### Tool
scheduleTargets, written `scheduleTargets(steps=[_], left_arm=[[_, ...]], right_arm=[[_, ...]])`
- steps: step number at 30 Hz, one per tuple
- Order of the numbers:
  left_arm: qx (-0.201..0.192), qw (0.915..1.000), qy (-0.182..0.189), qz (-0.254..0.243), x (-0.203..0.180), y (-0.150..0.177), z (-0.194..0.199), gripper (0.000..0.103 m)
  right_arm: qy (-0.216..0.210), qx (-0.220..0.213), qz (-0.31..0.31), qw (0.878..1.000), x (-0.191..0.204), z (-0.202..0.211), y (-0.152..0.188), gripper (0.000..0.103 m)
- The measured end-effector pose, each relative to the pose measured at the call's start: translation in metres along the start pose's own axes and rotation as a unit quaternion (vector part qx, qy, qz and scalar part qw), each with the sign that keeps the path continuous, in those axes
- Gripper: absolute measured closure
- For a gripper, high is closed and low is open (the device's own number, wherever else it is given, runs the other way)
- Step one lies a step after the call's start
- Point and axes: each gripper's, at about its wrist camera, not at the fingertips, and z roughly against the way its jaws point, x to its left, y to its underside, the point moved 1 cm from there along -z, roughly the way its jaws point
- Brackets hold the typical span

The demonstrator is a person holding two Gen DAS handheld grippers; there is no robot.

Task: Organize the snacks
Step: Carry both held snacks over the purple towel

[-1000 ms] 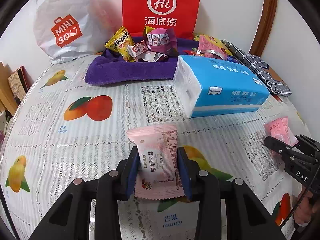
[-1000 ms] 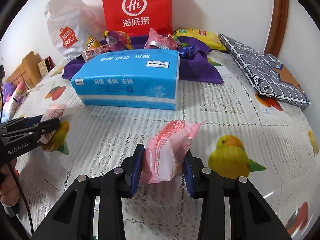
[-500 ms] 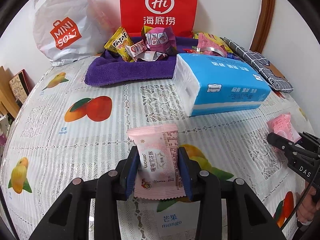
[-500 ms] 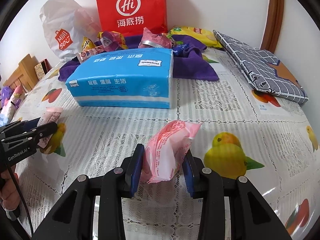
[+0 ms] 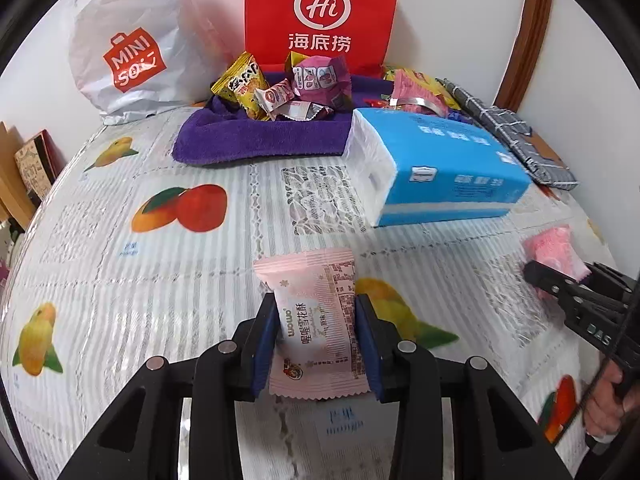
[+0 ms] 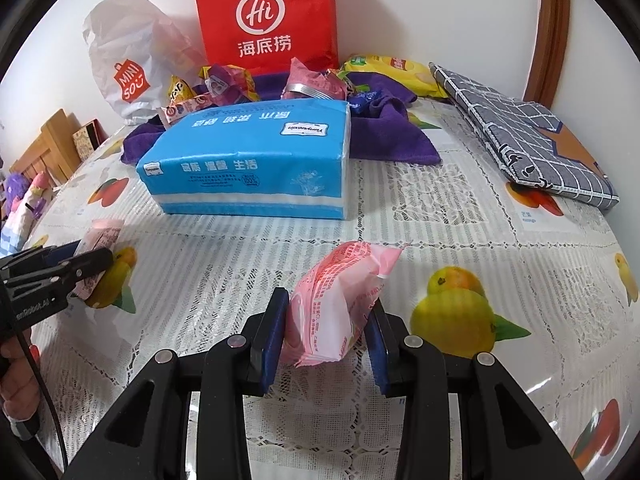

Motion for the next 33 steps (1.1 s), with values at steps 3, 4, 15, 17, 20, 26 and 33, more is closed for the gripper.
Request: scheduleTargets(steps=[3, 4, 15, 17, 20, 26, 33], left_arm=[[0.001, 1.0, 0.004, 0.003, 0.002, 0.0, 0.011, 0.067], [-0.002, 1.0, 0.002, 0.002, 0.002, -0.002, 0.016, 0.067], [-0.028, 0.9995, 0.011, 0.013, 0.011, -0.048, 0.063, 0.067], [-0.032, 0.9994, 0.003, 0.011, 0.011, -0.058, 0.07, 0.067], [-0.037, 0.9992, 0.005, 0.012, 0.012, -0.075, 0.077, 0.067], [-0.054, 0.9985, 0.004, 0.011, 0.011, -0.115, 0.088, 0.067], [-0.068, 0.9974, 0.001, 0.026, 0.021, -0.159, 0.083, 0.067]], right_arm=[[-0.003, -0.002, -0.001, 1.0, 0.001, 0.005, -0.003, 0.066], [-0.009, -0.004, -0.003, 1.0, 0.002, 0.008, -0.006, 0.066], [-0.018, -0.042, 0.028, 0.999, 0.022, 0.049, -0.058, 0.066], [-0.017, -0.053, 0.037, 0.998, 0.026, 0.058, -0.073, 0.066], [-0.026, -0.066, 0.041, 0.997, 0.029, 0.068, -0.096, 0.066], [-0.037, -0.088, 0.045, 0.994, 0.035, 0.075, -0.138, 0.066], [-0.04, -0.109, 0.059, 0.991, 0.045, 0.068, -0.185, 0.066]])
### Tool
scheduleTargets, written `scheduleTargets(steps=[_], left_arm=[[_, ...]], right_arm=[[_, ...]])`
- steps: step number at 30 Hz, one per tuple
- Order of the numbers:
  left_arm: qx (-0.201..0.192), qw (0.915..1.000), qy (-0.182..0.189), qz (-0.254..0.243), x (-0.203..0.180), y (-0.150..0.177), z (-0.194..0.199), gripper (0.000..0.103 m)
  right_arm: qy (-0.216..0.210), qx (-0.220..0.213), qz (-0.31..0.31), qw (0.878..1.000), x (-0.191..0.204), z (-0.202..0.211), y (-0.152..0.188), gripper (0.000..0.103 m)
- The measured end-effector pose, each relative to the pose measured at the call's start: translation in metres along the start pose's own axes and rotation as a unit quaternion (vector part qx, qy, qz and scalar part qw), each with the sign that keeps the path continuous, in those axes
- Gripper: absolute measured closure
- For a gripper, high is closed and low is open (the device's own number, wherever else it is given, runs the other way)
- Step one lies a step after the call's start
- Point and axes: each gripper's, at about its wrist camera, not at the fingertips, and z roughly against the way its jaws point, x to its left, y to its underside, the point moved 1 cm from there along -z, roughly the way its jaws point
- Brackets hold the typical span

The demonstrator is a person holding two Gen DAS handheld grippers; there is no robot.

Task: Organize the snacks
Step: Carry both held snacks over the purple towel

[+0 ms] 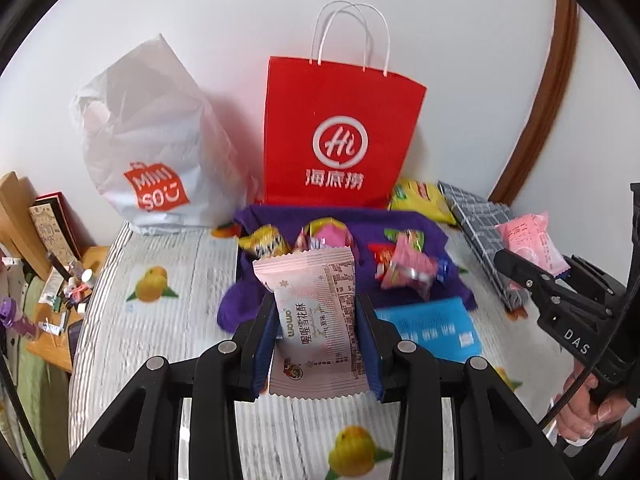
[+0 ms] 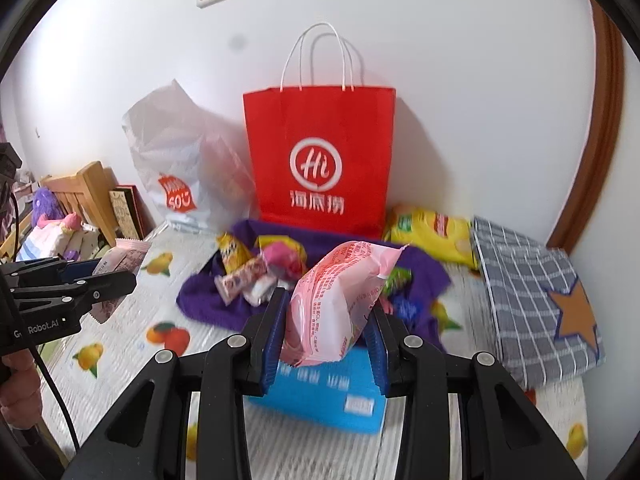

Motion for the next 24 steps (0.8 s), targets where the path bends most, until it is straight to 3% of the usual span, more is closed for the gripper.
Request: scheduleTargets(steps=[14, 24], left_arm=[[-0.004, 1.0, -0.006, -0.005, 0.003, -0.062, -0.043, 0.067], [0.005, 0.9996, -0.003, -0.028, -0.007, -0.099, -0.081, 0.067]], right_arm=[[-0.008, 0.003, -0.026, 1.0, -0.026, -0.063, -0.048, 0.066], [-0.001, 0.006, 0.0, 1.0, -0.026, -0.093, -0.066, 0.066]])
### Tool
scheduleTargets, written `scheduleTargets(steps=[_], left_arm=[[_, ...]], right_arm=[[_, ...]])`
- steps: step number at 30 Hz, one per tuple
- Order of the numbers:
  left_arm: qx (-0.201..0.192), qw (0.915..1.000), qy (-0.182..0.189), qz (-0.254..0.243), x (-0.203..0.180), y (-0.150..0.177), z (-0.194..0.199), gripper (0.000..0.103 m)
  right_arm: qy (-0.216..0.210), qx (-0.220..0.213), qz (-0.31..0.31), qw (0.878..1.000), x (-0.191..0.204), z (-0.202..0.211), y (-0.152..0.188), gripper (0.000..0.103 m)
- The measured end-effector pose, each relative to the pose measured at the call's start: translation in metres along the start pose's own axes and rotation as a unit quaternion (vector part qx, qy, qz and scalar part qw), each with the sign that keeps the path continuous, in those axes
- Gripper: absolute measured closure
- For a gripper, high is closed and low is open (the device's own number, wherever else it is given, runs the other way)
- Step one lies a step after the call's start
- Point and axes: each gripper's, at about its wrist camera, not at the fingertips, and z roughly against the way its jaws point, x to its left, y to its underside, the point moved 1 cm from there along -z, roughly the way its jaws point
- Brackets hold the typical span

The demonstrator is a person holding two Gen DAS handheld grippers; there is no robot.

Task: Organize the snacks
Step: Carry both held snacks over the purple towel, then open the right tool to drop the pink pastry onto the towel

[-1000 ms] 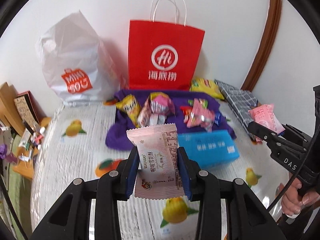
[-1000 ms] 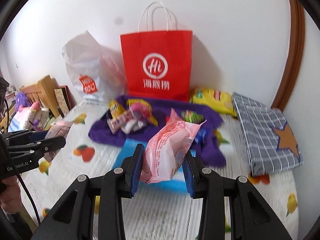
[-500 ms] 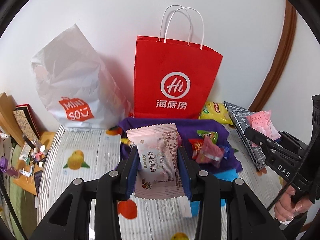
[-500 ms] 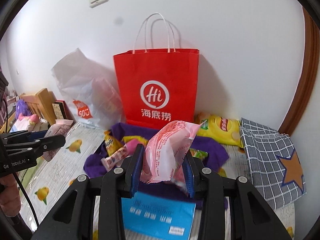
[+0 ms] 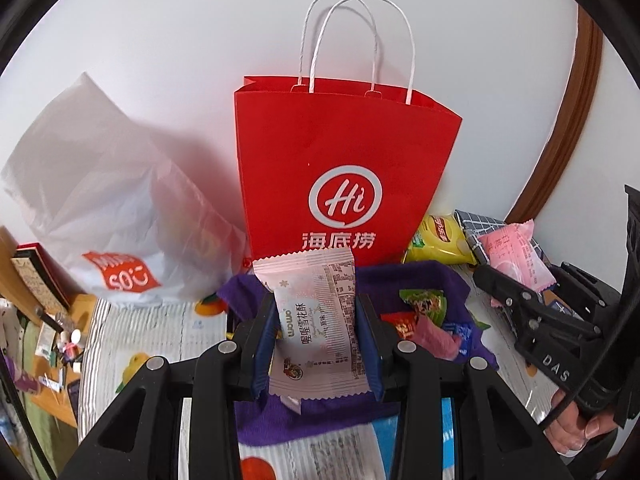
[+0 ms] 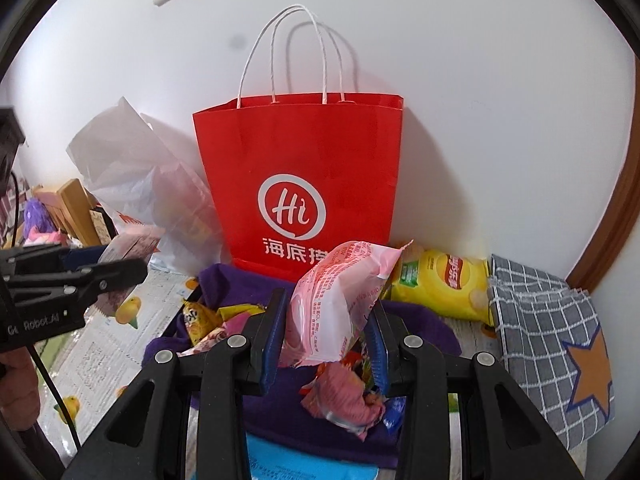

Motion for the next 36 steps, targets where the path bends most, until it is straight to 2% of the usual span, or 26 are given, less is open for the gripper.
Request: scheduleTargets(steps=[7, 12, 27, 36], left_arm=[[0.002, 0.9999, 0.008, 0.006, 0.007, -0.013, -0.03, 0.067], [0.038, 0.9992, 0.002, 0.012, 0.015, -0.007, -0.061, 0.067], [0.054, 0.9982, -0.011, 0.023, 0.027, -0.004, -0.077, 0.067], [0.076, 0.9968, 0.005, 0.022, 0.023, 0.001, -0.088, 0.067]], right_arm=[[-0.008, 0.029, -0.014, 0.999, -0.016, -0.034, 0.006, 0.066], [0.001, 0.045, -0.014, 0.999, -0.025, -0.05, 0.012, 0.066], [0.007, 0.068, -0.022, 0.997, -0.043, -0.071, 0.02, 0.066], [-0.005, 0.105, -0.009, 0.994, -0.035, -0.093, 0.03, 0.066]])
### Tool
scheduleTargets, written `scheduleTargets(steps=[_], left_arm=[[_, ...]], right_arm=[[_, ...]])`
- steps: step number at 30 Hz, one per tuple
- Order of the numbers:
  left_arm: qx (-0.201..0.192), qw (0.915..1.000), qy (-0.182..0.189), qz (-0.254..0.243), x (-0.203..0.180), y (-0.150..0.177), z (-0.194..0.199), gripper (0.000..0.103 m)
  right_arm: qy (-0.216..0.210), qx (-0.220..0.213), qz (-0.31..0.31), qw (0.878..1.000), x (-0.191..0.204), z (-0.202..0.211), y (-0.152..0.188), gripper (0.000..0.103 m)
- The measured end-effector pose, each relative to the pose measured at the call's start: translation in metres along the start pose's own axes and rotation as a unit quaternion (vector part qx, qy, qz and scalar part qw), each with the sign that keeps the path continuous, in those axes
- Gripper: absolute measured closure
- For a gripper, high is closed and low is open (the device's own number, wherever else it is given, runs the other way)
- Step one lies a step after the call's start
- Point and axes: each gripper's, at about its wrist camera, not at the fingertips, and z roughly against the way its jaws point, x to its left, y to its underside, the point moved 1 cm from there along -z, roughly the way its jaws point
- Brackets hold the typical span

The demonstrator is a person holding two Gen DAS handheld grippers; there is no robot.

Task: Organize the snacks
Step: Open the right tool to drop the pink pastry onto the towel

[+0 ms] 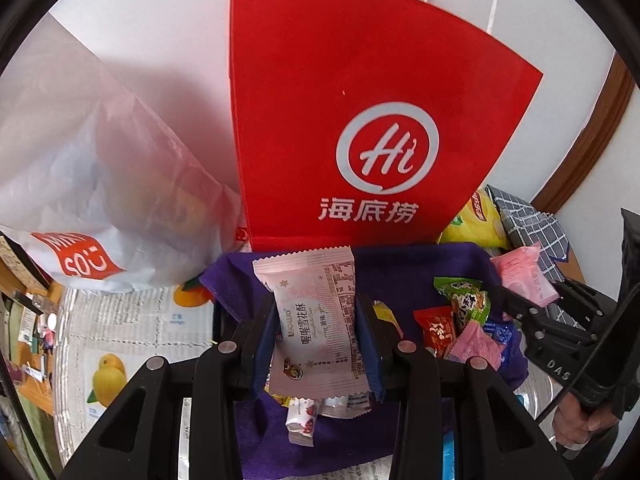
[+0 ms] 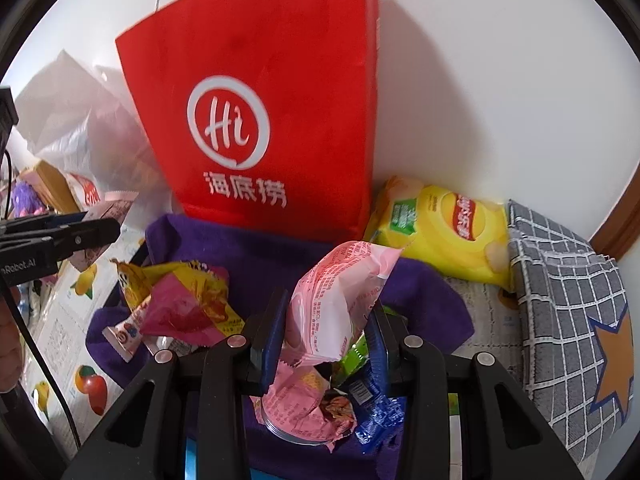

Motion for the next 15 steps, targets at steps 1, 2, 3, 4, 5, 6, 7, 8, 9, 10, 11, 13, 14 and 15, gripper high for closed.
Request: scheduleTargets(steps=[1, 2, 3, 4, 5, 6, 7, 8, 9, 10, 11, 13, 14, 15], left_arm=[[0.004, 1.0, 0.001, 0.0, -0.001, 0.001, -0.002, 0.067], [0.006, 1.0, 0.001, 0.0, -0.001, 0.001, -0.004, 0.067], [0.009, 1.0, 0.001, 0.0, -0.002, 0.002, -0.005, 0.067], [0.012, 0.9999, -0.001, -0.001, -0.002, 0.003, -0.007, 0.067], [0.016, 0.9999, -0.003, -0.002, -0.003, 0.004, -0.01, 0.067], [0.019, 0.9998, -0.004, -0.004, -0.004, 0.004, -0.011, 0.067], [0.023, 0.9997, -0.006, -0.005, -0.005, 0.005, -0.013, 0.067], [0.026, 0.9996, -0.008, -0.006, -0.006, 0.006, -0.015, 0.067], [0.028, 0.9995, -0.009, -0.007, -0.007, 0.006, -0.017, 0.067], [0.03, 0.9995, -0.01, -0.009, -0.008, 0.006, -0.018, 0.067], [0.031, 0.9994, -0.01, -0.009, -0.008, 0.006, -0.018, 0.067], [0.034, 0.9993, -0.01, -0.011, -0.008, 0.006, -0.019, 0.067], [0.034, 0.9993, -0.011, -0.013, -0.008, 0.006, -0.019, 0.067], [0.035, 0.9992, -0.015, -0.014, -0.008, 0.006, -0.02, 0.067]], right_arm=[[0.001, 0.004, 0.002, 1.0, 0.001, -0.002, 0.001, 0.066], [0.002, 0.009, 0.004, 1.0, 0.002, -0.004, 0.002, 0.066], [0.002, 0.012, 0.005, 1.0, 0.003, -0.006, 0.002, 0.065], [0.002, 0.017, 0.008, 1.0, 0.004, -0.008, 0.003, 0.065], [0.002, 0.019, 0.009, 1.0, 0.004, -0.009, 0.004, 0.065], [0.003, 0.022, 0.01, 1.0, 0.005, -0.01, 0.004, 0.065], [0.004, 0.025, 0.011, 1.0, 0.005, -0.011, 0.005, 0.065], [0.005, 0.03, 0.012, 0.999, 0.005, -0.013, 0.006, 0.065], [0.005, 0.033, 0.013, 0.999, 0.005, -0.015, 0.006, 0.065], [0.006, 0.036, 0.013, 0.999, 0.006, -0.016, 0.007, 0.065], [0.007, 0.038, 0.014, 0.999, 0.006, -0.018, 0.007, 0.065], [0.007, 0.044, 0.015, 0.999, 0.006, -0.021, 0.008, 0.065], [0.008, 0.046, 0.015, 0.999, 0.006, -0.022, 0.008, 0.065], [0.006, 0.048, 0.016, 0.999, 0.006, -0.023, 0.009, 0.065]])
